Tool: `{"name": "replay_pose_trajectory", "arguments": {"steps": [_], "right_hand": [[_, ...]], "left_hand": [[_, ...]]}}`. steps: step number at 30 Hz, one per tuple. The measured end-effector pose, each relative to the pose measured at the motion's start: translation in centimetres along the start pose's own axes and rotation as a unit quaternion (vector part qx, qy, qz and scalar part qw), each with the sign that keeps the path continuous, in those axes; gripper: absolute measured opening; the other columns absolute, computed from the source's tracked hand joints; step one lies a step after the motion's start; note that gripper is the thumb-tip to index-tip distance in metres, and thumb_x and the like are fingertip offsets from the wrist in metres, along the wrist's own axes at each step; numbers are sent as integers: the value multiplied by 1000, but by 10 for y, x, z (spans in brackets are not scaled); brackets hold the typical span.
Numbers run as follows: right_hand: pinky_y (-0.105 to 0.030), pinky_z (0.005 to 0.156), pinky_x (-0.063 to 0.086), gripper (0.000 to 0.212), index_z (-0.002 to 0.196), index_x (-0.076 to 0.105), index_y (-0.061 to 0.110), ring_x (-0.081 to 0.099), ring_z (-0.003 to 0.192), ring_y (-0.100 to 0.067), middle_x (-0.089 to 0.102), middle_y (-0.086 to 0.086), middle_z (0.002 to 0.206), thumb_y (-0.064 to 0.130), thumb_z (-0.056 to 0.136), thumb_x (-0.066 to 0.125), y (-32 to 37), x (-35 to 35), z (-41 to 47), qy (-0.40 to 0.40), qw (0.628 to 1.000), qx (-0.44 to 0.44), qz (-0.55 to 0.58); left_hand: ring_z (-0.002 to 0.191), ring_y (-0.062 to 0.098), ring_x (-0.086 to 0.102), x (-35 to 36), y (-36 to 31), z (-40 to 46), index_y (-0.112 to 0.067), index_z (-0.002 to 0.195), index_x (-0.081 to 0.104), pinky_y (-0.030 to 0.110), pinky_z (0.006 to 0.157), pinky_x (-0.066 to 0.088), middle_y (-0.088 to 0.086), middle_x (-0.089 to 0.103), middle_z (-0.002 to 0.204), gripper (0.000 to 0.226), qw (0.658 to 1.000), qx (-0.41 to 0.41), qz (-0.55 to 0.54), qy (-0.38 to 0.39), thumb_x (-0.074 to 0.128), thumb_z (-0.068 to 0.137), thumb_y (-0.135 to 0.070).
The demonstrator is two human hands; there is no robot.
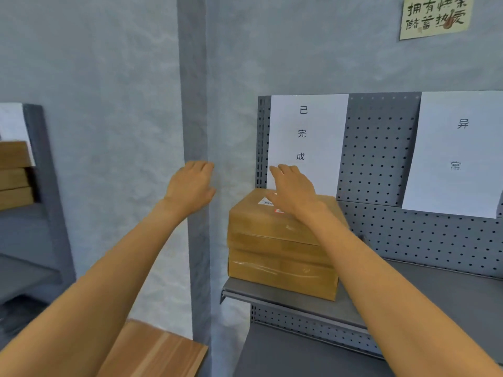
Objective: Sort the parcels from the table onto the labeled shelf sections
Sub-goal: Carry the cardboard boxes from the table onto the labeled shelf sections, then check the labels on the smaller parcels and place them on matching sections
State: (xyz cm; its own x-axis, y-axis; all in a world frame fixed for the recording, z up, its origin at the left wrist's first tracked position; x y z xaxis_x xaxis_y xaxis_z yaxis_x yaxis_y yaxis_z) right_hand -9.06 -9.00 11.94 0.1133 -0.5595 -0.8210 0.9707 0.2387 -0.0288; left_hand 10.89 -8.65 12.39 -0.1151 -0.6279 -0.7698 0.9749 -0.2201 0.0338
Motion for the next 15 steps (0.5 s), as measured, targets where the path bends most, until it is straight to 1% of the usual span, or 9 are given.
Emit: {"name": "replay_pose_trajectory", "arguments": {"steps": [3, 6, 9, 12, 15], "right_hand": [[-36, 101, 36, 54, 142, 37, 9, 36, 131, -30, 41, -10, 143, 22, 92, 53, 36, 2, 6, -19, 999, -45, 18], [-38, 102, 35, 59, 145, 35, 9, 37, 130, -30, 42, -11, 142, 30, 94, 55, 81, 3, 7, -32, 994, -100, 37], [-40, 107, 33, 65, 148, 30, 9, 35, 133, -31, 39, -12, 145, 36, 94, 55, 133, 13, 3, -20, 985, -157, 68], [-38, 103, 34, 62, 143, 36, 10, 38, 129, -31, 43, -10, 141, 35, 91, 57, 188, 22, -10, -16, 972, -206, 114], [-37, 98, 36, 56, 139, 40, 9, 40, 126, -30, 46, -9, 138, 31, 90, 57, 246, 35, -36, 0, 951, -265, 161]], "left_hand": [[131, 34, 39, -10, 22, -21, -3, 139, 43, 41, 103, 36, 15, 46, 141, 56, 999, -10, 47, 8, 61, 91, -26], [136, 31, 34, -24, 49, -51, -6, 144, 36, 39, 108, 32, 12, 40, 148, 60, 995, -47, 86, 11, 58, 94, -31], [136, 33, 35, -39, 85, -92, -4, 144, 37, 41, 108, 32, 14, 40, 147, 62, 989, -94, 117, 18, 59, 93, -32], [134, 34, 37, -57, 119, -148, -2, 143, 38, 40, 110, 31, 16, 44, 144, 63, 977, -143, 151, 40, 61, 92, -31], [135, 34, 36, -81, 146, -211, -1, 143, 38, 40, 109, 31, 17, 43, 145, 63, 959, -202, 190, 59, 61, 92, -29]]}}
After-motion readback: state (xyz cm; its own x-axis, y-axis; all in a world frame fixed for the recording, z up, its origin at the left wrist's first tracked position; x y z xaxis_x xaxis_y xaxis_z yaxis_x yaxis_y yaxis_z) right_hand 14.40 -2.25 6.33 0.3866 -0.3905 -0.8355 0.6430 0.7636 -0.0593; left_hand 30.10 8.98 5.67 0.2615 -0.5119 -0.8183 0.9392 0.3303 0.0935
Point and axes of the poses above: each hand's wrist, its own z-axis towards the middle knuckle, its own x-axis out of the palm, y = z × x, the point moved 7 cm from there along z, towards the middle knuckle
